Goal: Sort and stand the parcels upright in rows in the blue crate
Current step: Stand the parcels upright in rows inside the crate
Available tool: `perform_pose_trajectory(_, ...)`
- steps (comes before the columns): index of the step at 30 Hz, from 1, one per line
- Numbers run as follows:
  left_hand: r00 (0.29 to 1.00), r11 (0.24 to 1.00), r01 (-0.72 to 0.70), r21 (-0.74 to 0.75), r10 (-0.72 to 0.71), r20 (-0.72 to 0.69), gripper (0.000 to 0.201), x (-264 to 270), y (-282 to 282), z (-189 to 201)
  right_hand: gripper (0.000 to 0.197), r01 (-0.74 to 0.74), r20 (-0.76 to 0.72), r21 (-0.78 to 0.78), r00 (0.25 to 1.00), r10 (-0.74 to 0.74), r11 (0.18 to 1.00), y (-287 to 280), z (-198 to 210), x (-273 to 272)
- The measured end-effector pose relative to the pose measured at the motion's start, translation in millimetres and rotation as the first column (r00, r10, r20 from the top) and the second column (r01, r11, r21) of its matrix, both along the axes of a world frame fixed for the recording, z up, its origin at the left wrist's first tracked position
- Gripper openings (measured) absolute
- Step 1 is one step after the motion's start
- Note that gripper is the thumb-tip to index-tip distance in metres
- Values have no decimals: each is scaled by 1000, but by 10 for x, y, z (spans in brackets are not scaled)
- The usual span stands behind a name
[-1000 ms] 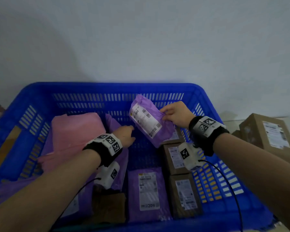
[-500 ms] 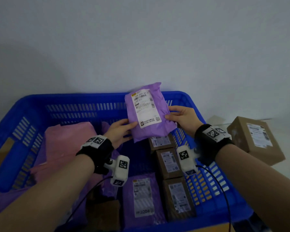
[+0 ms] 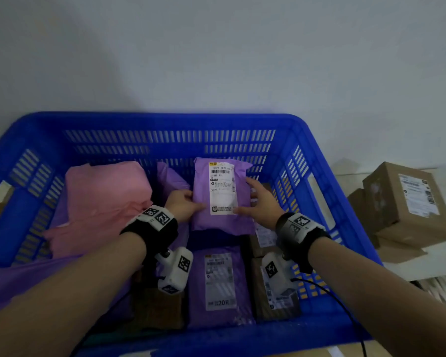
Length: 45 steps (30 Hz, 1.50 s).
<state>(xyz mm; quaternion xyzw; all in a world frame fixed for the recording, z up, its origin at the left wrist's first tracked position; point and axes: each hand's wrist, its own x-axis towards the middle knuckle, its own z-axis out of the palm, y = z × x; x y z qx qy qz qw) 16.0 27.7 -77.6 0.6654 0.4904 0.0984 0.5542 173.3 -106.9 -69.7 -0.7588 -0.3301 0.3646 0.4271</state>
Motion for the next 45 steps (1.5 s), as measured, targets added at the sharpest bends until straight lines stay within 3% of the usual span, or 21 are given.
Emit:
perform_pose_trajectory(5, 952, 980, 142, 138, -97, -291, 34, 3, -47, -104, 92, -155, 113, -161, 978, 174, 975, 95, -199, -67)
perform_pose_trajectory(9, 890, 968, 235, 87, -179, -420, 56, 36, -132, -194, 91, -250, 154, -301, 940, 305, 920, 150, -334, -135)
perform_pose_trajectory(12, 847, 962, 273, 27, -227, -481, 60, 62, -207, -276, 91, -312, 113, -378, 919, 378, 872, 177, -472, -198)
perform_pose_trajectory(16, 844, 970, 240, 38, -189, -502, 56, 119, -266, -385, 86, -312, 91, -397, 923, 375, 863, 219, -635, -249)
perform_pose_trajectory(20, 872, 965, 247, 82, -185, -453, 71, 120, -264, -525, 76, -308, 108, -396, 920, 377, 865, 276, -685, -208)
perform_pose_trajectory(23, 893, 962, 274, 5, -253, -371, 80, 157, -273, -642, 60, -294, 146, -414, 913, 381, 862, 330, -740, -208)
perform_pose_trajectory(28, 719, 816, 578, 27, -493, -489, 79, 212, -347, -830, 74, -350, 236, -547, 808, 541, 761, 349, -801, -258)
perform_pose_trajectory(30, 597, 723, 690, -38, -599, -534, 83, 227, -379, -879, 78, -389, 220, -602, 758, 614, 697, 361, -848, -313)
perform_pose_trajectory(34, 388, 601, 784, -151, -666, -637, 71, 245, -395, -984, 78, -412, 106, -726, 725, 681, 551, 466, -1040, -390)
perform_pose_trajectory(37, 320, 572, 804, -163, -647, -693, 66, 217, -409, -1039, 74, -372, 84, -764, 752, 654, 527, 445, -1075, -371)
perform_pose_trajectory(41, 346, 597, 792, -131, -614, -710, 56, 157, -370, -1064, 72, -390, 26, -769, 772, 635, 506, 390, -1107, -303)
perform_pose_trajectory(45, 426, 630, 767, -121, -641, -638, 58, 108, -336, -968, 45, -477, -52, -755, 729, 683, 451, 393, -1065, -276)
